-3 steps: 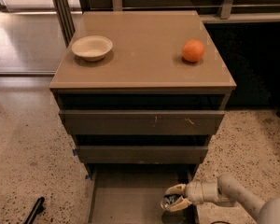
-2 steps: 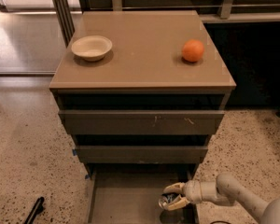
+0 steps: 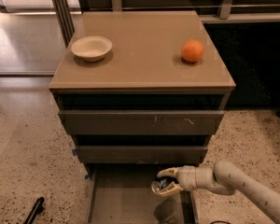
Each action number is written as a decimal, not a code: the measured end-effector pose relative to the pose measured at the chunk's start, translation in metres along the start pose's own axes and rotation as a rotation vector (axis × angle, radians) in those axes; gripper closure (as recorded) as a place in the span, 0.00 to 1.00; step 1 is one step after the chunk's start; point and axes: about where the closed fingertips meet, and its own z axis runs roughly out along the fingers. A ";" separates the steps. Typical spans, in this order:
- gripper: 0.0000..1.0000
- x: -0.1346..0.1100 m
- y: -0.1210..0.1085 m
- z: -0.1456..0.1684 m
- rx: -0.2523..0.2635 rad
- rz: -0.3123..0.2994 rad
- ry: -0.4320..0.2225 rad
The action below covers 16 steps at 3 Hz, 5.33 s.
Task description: Pick pepsi can from bottom drawer and place on counter
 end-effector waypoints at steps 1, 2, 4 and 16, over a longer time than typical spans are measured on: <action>1.00 -0.064 -0.012 -0.006 0.038 -0.105 0.034; 1.00 -0.120 -0.016 -0.011 0.063 -0.188 0.070; 1.00 -0.170 -0.012 -0.019 0.081 -0.262 0.065; 1.00 -0.558 -0.131 -0.022 0.427 -0.732 -0.085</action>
Offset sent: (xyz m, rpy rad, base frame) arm 0.0075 0.0443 0.1864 -0.1697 -0.2844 -0.0076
